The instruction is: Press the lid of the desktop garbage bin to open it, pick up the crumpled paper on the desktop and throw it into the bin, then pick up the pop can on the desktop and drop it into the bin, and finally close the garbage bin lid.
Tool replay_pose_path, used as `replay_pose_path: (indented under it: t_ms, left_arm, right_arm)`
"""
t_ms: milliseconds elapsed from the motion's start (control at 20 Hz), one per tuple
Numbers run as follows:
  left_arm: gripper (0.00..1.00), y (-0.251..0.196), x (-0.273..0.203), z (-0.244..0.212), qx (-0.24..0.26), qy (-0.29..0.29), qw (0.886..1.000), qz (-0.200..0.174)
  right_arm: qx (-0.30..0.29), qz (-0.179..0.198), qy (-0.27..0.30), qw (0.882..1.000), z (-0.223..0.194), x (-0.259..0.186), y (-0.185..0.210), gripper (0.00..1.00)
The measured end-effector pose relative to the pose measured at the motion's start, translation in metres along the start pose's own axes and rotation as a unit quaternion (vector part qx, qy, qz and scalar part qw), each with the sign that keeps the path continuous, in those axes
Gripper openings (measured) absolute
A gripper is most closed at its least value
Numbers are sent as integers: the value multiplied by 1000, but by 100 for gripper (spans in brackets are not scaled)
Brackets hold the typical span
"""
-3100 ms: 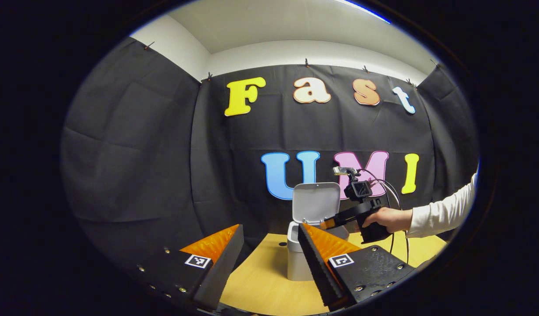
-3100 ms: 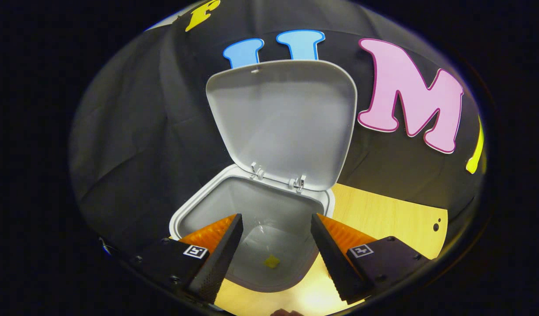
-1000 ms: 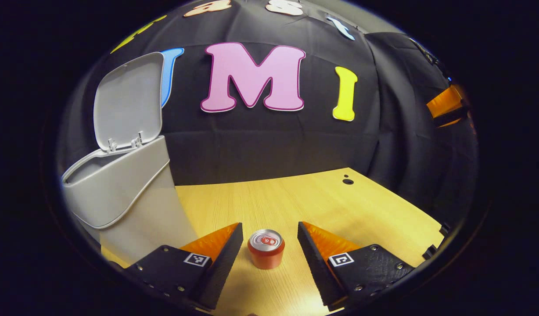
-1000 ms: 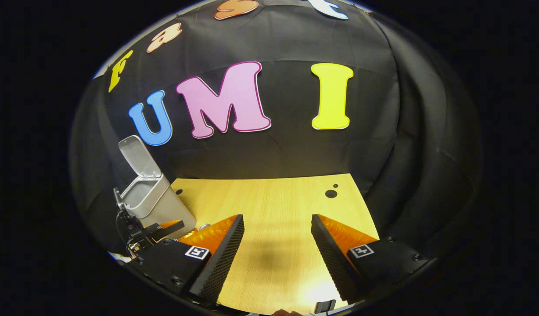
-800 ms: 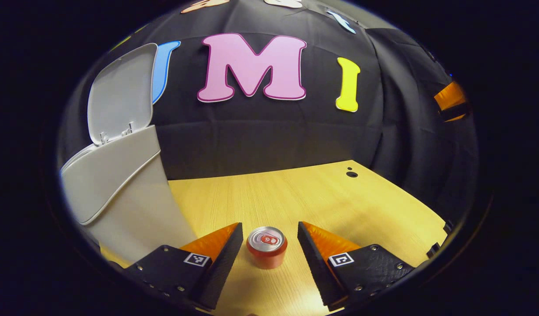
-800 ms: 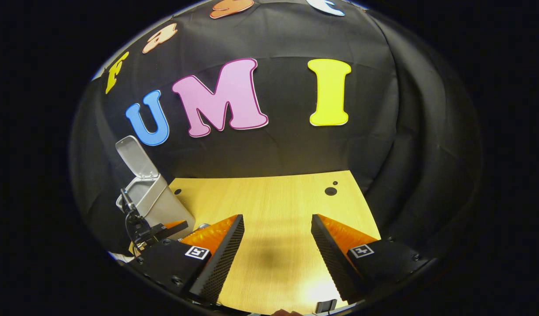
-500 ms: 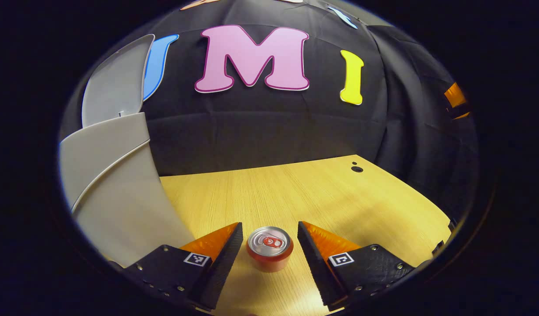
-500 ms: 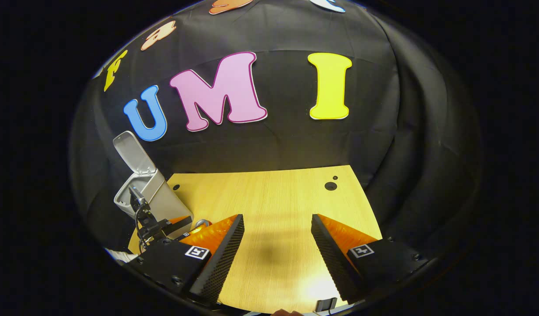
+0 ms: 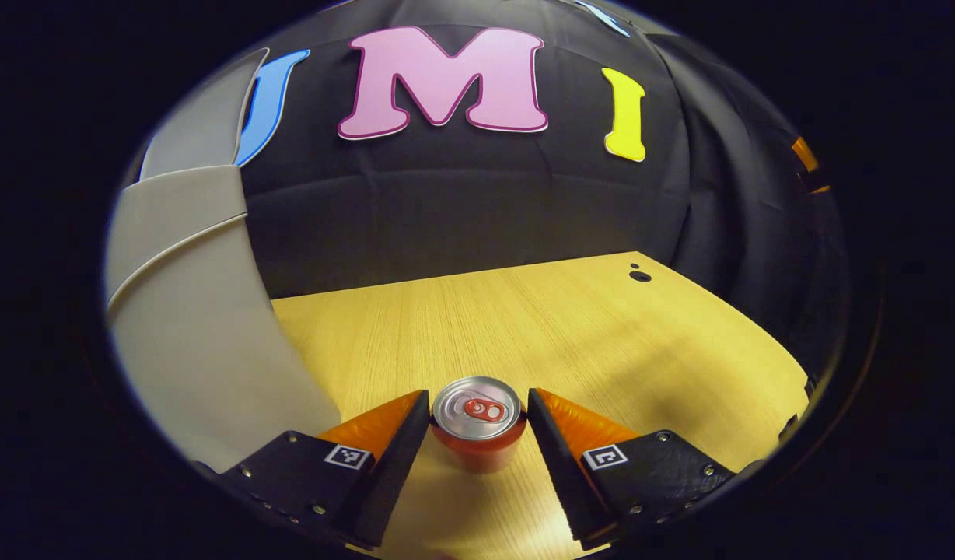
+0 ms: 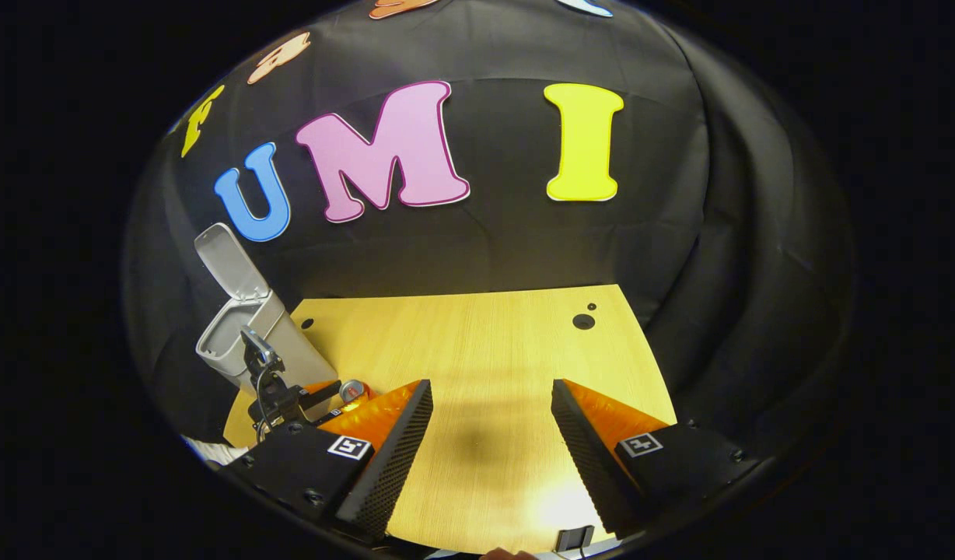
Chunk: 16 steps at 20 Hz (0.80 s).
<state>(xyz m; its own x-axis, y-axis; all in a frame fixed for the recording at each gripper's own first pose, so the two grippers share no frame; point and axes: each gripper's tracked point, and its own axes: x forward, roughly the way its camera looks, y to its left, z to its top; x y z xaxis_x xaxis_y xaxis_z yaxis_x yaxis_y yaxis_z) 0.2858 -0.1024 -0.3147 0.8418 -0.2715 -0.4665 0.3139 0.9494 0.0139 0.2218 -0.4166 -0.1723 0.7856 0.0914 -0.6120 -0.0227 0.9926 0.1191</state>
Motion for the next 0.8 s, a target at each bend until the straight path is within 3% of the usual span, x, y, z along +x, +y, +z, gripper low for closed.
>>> replay_pose_path:
  t_ms: [800]
  left_arm:
    - [88,1,16,-16,2,26,1000,-5]
  right_arm:
    - [2,-8,13,1000,-9,9,1,99]
